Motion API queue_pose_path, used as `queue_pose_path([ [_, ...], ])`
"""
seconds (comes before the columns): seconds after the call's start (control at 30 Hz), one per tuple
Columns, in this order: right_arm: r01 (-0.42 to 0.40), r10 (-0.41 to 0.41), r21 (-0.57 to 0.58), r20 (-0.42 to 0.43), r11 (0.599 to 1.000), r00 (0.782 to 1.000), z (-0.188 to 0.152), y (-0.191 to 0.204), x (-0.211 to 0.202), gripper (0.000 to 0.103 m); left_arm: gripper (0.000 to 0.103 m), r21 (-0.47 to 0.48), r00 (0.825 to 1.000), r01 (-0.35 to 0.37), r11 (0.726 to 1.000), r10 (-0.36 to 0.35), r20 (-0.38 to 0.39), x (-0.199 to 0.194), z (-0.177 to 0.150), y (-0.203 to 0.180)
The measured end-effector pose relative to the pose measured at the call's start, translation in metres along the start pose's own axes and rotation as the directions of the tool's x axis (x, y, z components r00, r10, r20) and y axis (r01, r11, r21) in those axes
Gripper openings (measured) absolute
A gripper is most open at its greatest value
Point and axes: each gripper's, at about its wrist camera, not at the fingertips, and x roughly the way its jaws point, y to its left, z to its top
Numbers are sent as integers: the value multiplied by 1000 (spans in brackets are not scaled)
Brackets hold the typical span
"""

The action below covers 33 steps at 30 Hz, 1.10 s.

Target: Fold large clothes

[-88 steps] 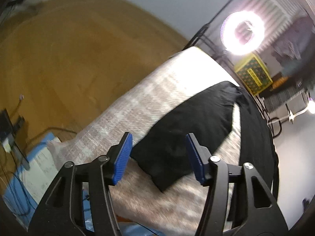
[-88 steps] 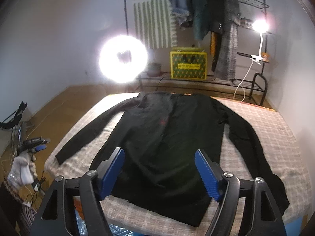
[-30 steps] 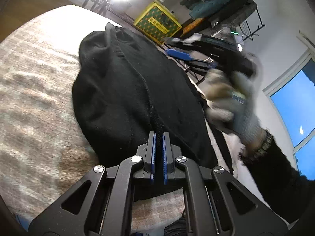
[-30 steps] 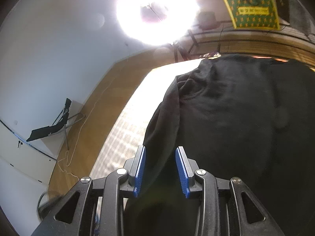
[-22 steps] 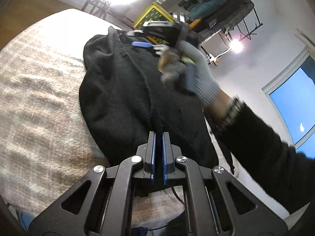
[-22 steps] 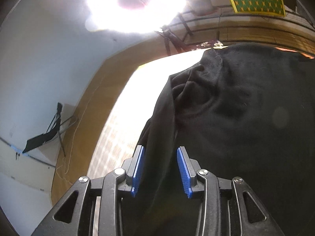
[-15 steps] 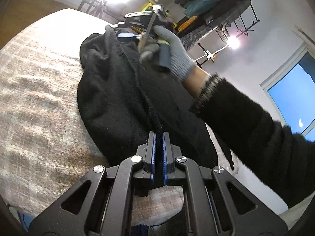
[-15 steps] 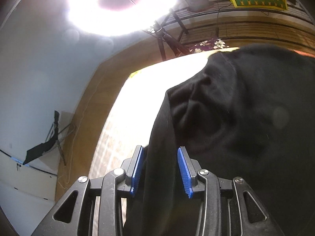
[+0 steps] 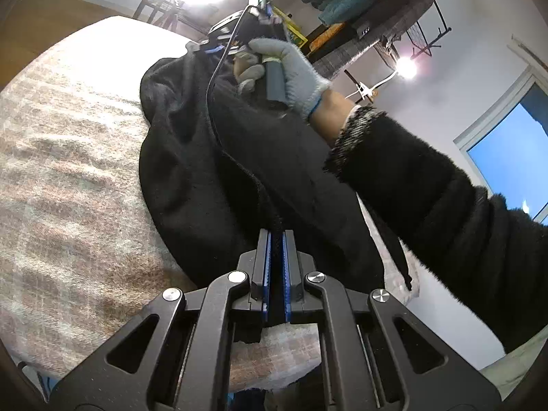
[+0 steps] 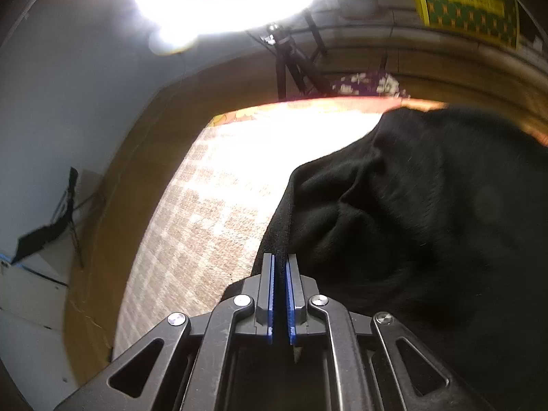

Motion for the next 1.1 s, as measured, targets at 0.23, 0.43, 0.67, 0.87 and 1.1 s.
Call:
queue_pose_path([
  [0.23,27,-26,-2,92,1000,995,1,-34,-63,3,4,135,998,-42,990,48,-42,16,-6,-32],
  [0.43,46,-56,119,75,992,996,-20,-96,-73,5,4,227,987,-102,969,127,-99,39,-17,-49],
  [0.67,141,-149,120,62,983,987,-43,-115,-110,28,24,297,985,-40,954,88,-150,41,-23,-66],
  [0.87,106,-117,94,114,990,987,-73,-114,-183,29,26,216,999,4,976,7,-50,-4,-13,-53],
  [1.1,24,-21,-58,51,998,998,-149,-59,-210,34,26,-42,993,-106,993,108,49,-28,13,10],
])
